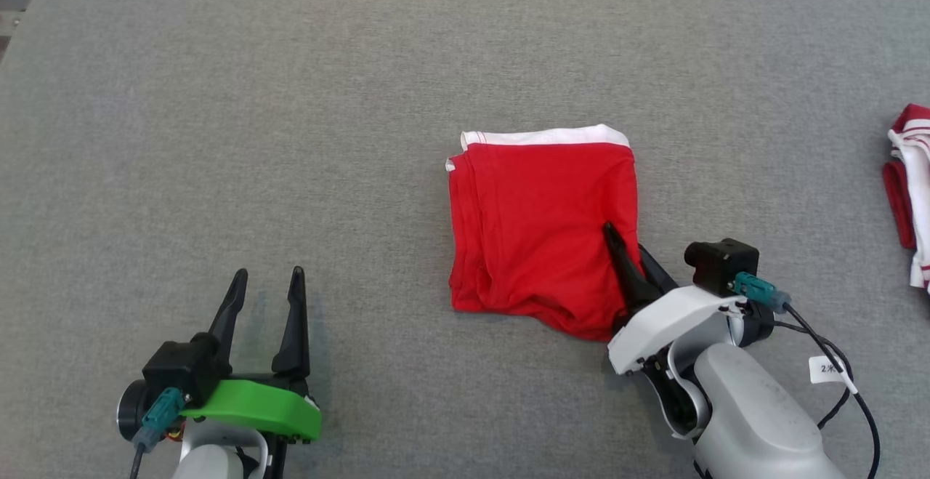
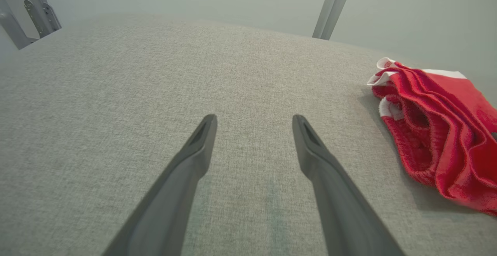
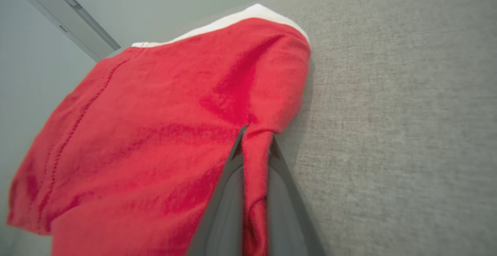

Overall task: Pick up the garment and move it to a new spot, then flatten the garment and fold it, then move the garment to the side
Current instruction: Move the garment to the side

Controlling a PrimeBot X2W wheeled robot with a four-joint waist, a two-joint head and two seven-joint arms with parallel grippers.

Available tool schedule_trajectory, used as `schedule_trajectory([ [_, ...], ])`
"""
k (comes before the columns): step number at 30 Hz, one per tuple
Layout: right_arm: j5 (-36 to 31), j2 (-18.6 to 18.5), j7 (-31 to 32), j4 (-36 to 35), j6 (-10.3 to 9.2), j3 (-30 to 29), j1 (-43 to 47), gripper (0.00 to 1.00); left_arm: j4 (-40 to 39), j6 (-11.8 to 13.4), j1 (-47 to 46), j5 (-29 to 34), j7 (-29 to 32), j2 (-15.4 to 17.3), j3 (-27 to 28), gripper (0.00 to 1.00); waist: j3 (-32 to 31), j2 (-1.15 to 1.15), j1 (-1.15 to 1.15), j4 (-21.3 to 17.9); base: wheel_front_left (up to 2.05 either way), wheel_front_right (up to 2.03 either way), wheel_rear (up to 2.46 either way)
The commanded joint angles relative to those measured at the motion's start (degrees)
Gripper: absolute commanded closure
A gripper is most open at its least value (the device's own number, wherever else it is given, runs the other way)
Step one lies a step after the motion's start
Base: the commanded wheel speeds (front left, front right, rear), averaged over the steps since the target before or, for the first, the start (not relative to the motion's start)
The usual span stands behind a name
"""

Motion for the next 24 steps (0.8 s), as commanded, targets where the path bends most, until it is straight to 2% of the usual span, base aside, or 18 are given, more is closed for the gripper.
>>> schedule_trajectory([
  [1,-0.79,-0.03,0.11,-0.42,-0.07,-0.9,1.73,1.0,0.05,-0.05,1.07,0.75,0.01,0.2,0.85,0.0,-2.5,0.39,0.0,-5.83,0.0,0.0,0.0],
  [9,-1.72,0.47,0.1,-1.76,-0.08,-1.45,5.09,1.0,1.68,-0.26,0.08,3.24,0.02,0.2,1.22,0.0,-5.45,0.39,0.0,-21.98,0.0,0.0,0.0],
  [10,-1.72,0.47,0.1,-1.76,-0.08,-1.45,5.09,1.0,1.68,-0.26,0.08,3.24,0.02,0.2,1.22,0.0,-5.45,0.39,0.0,-21.98,0.0,0.0,0.0],
  [16,-1.15,0.75,0.09,-2.96,-0.08,0.22,6.2,1.0,1.9,-0.27,-0.55,3.94,0.02,0.24,0.83,0.0,-4.98,0.39,0.0,-34.2,0.0,0.0,0.0],
  [20,-0.28,0.86,0.09,-3.62,-0.07,2.05,5.87,1.0,2.3,-0.28,-1.56,3.89,0.01,0.48,-0.3,0.0,-3.9,0.39,0.0,-38.63,0.0,0.0,0.0],
  [24,0.15,0.9,0.09,-4.48,-0.07,3.27,5.48,1.0,2.69,-0.29,-2.63,3.78,0.01,0.68,-1.73,0.0,-3.09,0.39,0.0,-39.81,0.0,0.0,0.0],
])
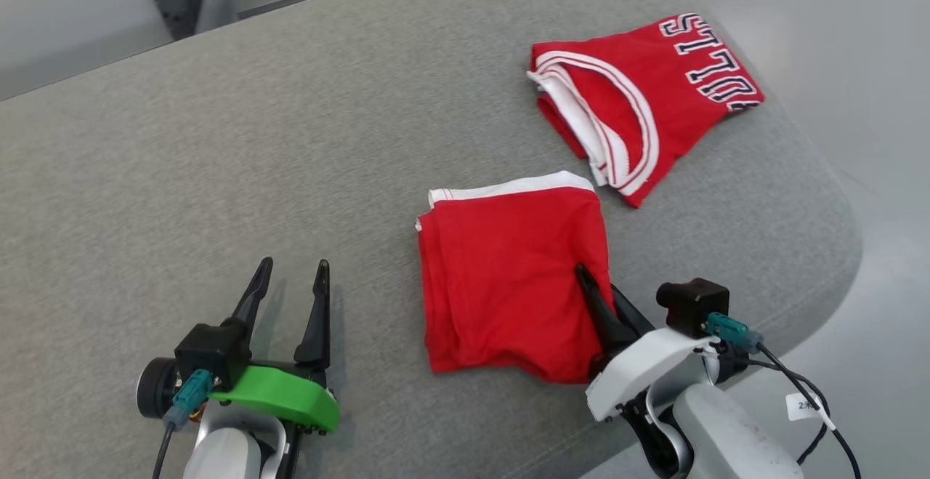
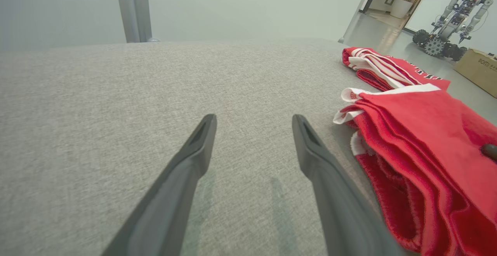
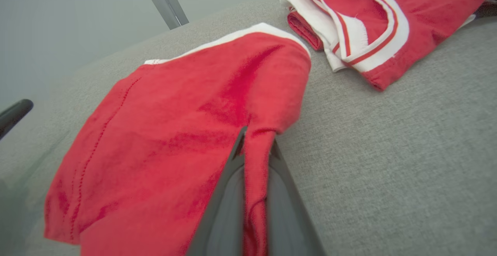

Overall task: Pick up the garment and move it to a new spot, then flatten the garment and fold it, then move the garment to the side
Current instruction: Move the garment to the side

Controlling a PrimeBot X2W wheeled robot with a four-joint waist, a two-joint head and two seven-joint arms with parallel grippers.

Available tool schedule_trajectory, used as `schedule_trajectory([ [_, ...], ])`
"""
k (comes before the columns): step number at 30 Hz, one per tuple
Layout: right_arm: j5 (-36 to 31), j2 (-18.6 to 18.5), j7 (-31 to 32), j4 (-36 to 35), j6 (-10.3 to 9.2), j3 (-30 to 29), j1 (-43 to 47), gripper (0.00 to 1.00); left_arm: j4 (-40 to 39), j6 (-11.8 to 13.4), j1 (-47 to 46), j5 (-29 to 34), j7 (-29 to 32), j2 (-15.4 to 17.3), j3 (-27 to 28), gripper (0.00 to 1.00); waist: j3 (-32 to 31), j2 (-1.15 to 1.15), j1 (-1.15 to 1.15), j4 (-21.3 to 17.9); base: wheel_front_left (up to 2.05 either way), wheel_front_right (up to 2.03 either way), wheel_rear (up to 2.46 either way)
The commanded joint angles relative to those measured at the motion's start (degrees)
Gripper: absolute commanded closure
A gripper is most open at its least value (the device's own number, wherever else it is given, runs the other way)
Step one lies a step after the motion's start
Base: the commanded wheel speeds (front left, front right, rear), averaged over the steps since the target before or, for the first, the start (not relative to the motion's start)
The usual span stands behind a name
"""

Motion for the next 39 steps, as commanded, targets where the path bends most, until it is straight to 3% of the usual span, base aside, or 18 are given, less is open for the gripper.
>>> schedule_trajectory([
  [1,-0.14,0.07,0.01,-0.68,-0.06,0.79,-0.58,1.0,0.18,-0.12,-1.03,-0.01,0.01,0.61,-0.06,0.0,-0.57,0.39,0.0,-8.67,0.0,0.0,0.0],
  [5,-0.92,-0.35,-0.04,-1.42,-0.06,3.16,-4.15,1.0,0.57,-0.13,-1.36,-1.0,0.01,0.76,-0.39,0.0,0.31,0.39,0.0,-6.8,0.0,0.0,0.0],
  [13,-3.76,-7.65,-0.05,0.99,-0.07,7.75,-18.56,1.0,0.33,-0.06,-2.4,-1.02,0.0,1.23,-0.74,0.0,2.91,0.39,0.0,0.69,0.0,0.0,0.0],
  [19,-4.79,-15.07,-0.05,11.15,-0.07,7.09,-27.18,1.0,-0.02,-0.06,-3.43,-0.51,0.01,1.03,-1.22,0.0,4.83,0.39,0.0,7.31,0.0,0.0,0.0],
  [23,-5.67,-19.66,-0.06,19.46,-0.07,3.17,-29.8,1.0,-0.54,-0.06,-3.49,-0.34,0.01,0.86,-1.29,0.0,6.09,0.39,0.0,10.54,0.0,0.0,0.0],
  [24,-6.14,-20.62,-0.05,21.5,-0.08,1.99,-30.0,0.78,-0.59,-0.06,-3.43,-0.31,0.01,0.84,-1.15,0.0,6.32,0.39,0.0,10.98,0.0,0.0,0.0],
  [26,-7.4,-21.94,-0.05,25.72,-0.08,-0.98,-30.33,0.0,-0.64,-0.06,-3.36,-0.28,0.01,0.91,-1.04,0.0,6.58,0.39,0.0,11.48,0.0,0.0,0.0],
  [30,-10.1,-23.61,-0.05,29.12,-0.08,-6.87,-30.97,0.0,-0.64,-0.06,-3.11,-0.37,0.0,1.1,-0.75,0.0,6.44,0.39,0.0,11.67,0.0,0.0,0.0],
  [32,-14.18,-23.8,-0.05,28.81,-0.08,-13.87,-29.26,0.0,-0.44,-0.06,-2.76,-0.33,0.01,0.99,-0.22,0.0,5.44,0.39,0.0,11.48,0.0,0.0,0.0],
  [35,-17.83,-22.11,-0.05,22.49,-0.08,-21.32,-26.79,0.0,-0.37,-0.06,-2.49,-0.34,0.01,0.79,0.16,0.0,3.9,0.39,0.0,11.38,0.0,0.0,0.0],
  [39,-20.41,-15.09,-0.05,9.06,-0.06,-24.73,-20.03,0.0,-0.26,-0.06,-1.19,-0.02,0.0,0.65,1.68,0.0,0.89,0.39,0.0,11.61,0.0,0.0,0.0],
])
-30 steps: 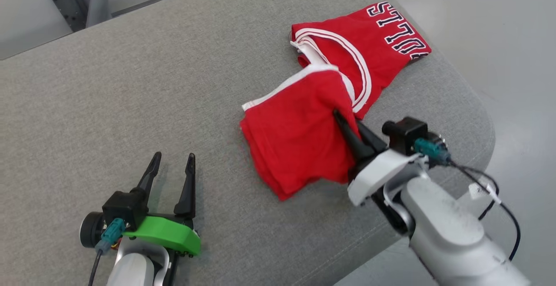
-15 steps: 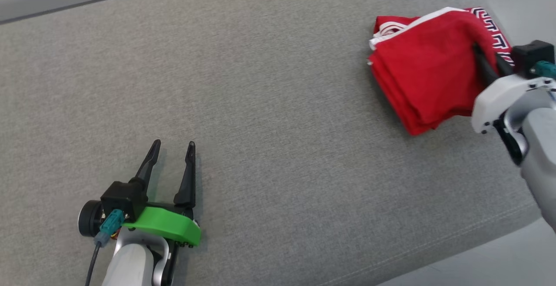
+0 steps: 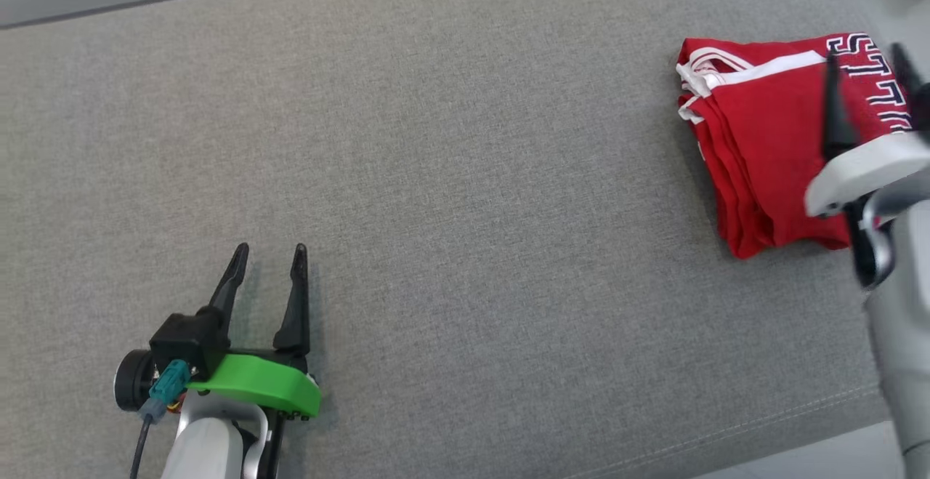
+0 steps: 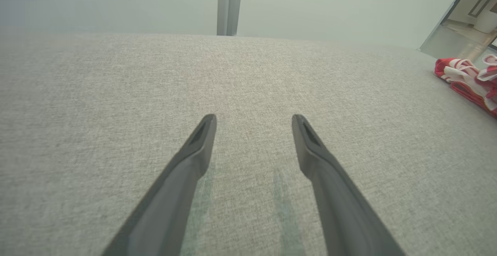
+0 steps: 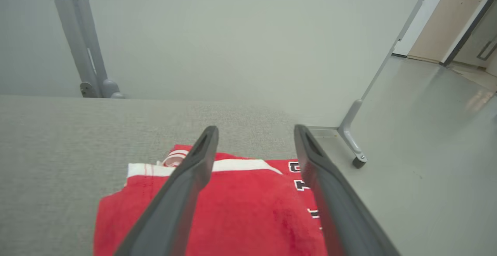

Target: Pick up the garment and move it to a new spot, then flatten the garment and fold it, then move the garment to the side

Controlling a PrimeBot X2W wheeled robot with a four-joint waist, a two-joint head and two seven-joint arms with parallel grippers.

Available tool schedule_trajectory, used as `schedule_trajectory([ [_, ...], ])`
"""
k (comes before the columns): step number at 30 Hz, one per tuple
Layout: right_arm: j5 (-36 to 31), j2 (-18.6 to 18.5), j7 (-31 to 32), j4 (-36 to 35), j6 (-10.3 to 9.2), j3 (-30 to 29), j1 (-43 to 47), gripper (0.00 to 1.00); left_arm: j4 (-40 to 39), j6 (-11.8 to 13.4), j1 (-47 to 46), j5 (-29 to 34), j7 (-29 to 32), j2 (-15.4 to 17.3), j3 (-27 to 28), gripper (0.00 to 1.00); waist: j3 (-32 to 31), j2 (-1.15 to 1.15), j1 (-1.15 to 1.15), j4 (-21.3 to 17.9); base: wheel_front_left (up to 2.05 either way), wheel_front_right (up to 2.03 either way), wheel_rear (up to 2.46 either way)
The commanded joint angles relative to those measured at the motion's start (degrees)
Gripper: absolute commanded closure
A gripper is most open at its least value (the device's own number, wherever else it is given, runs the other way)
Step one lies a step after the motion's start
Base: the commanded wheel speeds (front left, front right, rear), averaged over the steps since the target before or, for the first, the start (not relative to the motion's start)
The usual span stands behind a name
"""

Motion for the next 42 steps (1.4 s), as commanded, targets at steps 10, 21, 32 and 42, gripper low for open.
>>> schedule_trajectory([
  [10,3.7,9.98,-0.11,-17.52,-0.08,10.2,17.29,0.0,-0.86,0.06,3.1,1.11,0.02,-0.23,4.69,0.0,-6.12,0.39,0.0,2.32,0.0,0.0,0.0],
  [21,4.7,13.69,-0.11,-16.72,-0.08,11.78,27.26,0.0,-0.06,0.44,5.87,-0.63,0.02,-0.32,4.92,0.0,-9.25,0.39,0.0,8.55,0.0,0.0,0.0],
  [32,1.75,14.4,-0.11,-19.47,-0.07,8.56,29.81,0.0,0.16,1.76,9.75,-1.66,0.02,-0.32,5.75,0.0,-15.08,0.39,0.0,10.36,0.0,0.0,0.0],
  [42,0.22,14.46,-0.11,-20.33,-0.07,7.82,32.36,0.0,0.26,1.86,10.88,-2.59,0.01,-0.34,6.28,0.0,-16.51,0.39,0.0,9.73,0.0,0.0,0.0],
])
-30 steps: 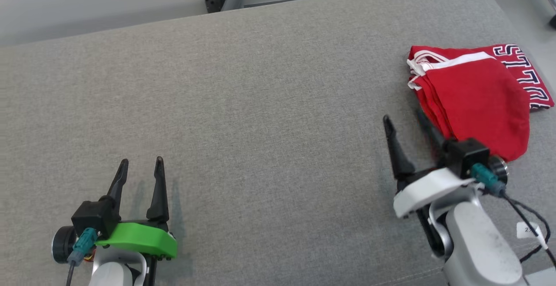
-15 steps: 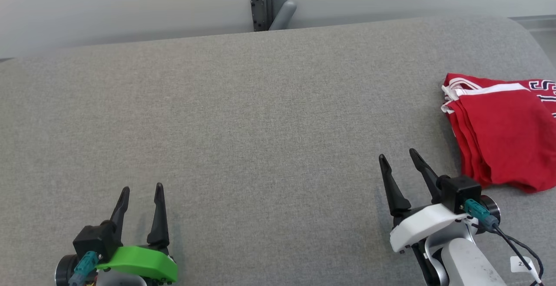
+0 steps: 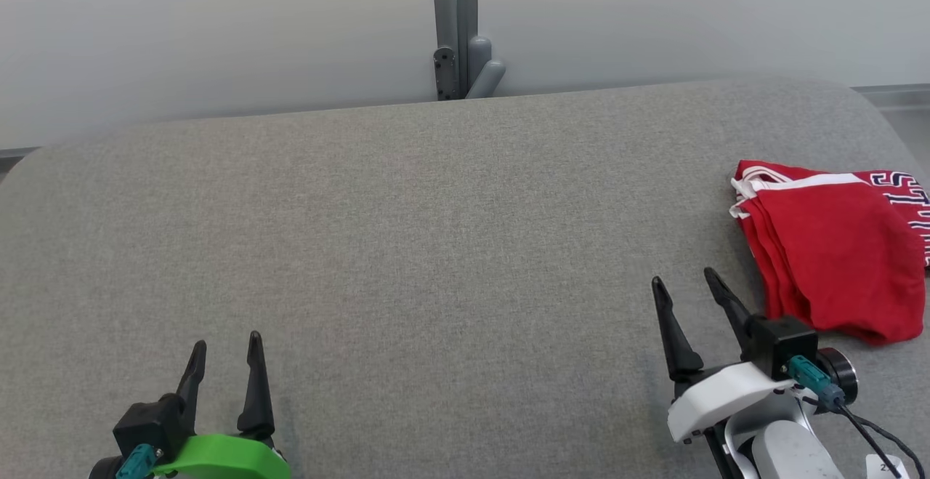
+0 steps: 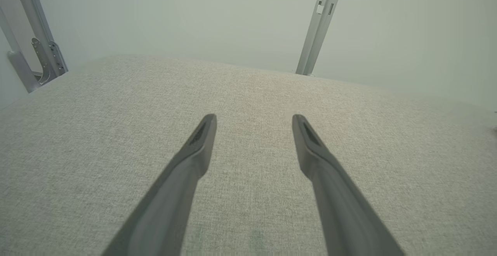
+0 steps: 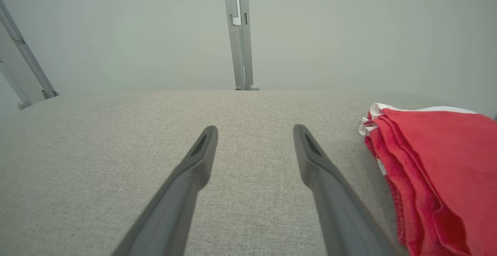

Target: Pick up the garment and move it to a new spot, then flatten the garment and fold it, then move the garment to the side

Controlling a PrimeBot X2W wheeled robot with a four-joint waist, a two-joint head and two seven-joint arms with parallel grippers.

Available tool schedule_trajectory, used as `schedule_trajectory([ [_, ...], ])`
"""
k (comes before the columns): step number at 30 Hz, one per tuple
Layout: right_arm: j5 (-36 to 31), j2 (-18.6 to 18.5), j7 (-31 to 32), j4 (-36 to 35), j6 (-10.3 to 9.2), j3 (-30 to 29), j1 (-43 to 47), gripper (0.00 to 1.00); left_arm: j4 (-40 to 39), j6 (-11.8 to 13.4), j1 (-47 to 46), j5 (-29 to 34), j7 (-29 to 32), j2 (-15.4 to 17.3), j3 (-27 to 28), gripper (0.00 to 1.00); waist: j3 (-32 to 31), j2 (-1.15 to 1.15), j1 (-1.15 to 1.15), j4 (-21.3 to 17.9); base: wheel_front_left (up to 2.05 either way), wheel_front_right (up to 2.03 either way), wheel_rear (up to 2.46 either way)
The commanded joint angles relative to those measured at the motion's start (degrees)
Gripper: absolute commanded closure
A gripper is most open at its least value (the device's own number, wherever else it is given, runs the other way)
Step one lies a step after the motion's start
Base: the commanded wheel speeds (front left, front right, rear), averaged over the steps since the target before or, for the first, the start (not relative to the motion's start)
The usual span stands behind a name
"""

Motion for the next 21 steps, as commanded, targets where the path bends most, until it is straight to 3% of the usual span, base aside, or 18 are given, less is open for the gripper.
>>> schedule_trajectory([
  [1,-0.8,-0.19,-0.12,-0.18,-0.08,-0.49,1.17,0.0,0.27,-0.11,0.88,-0.38,0.02,0.11,0.06,0.0,-0.06,0.39,0.0,-0.2,0.0,0.0,0.0],
  [21,0.15,-0.17,-0.12,2.56,-0.07,-0.7,-0.03,0.0,0.77,0.52,-0.51,0.27,0.02,0.12,-0.54,0.0,2.02,0.39,0.0,-0.74,0.0,0.0,0.0],
])
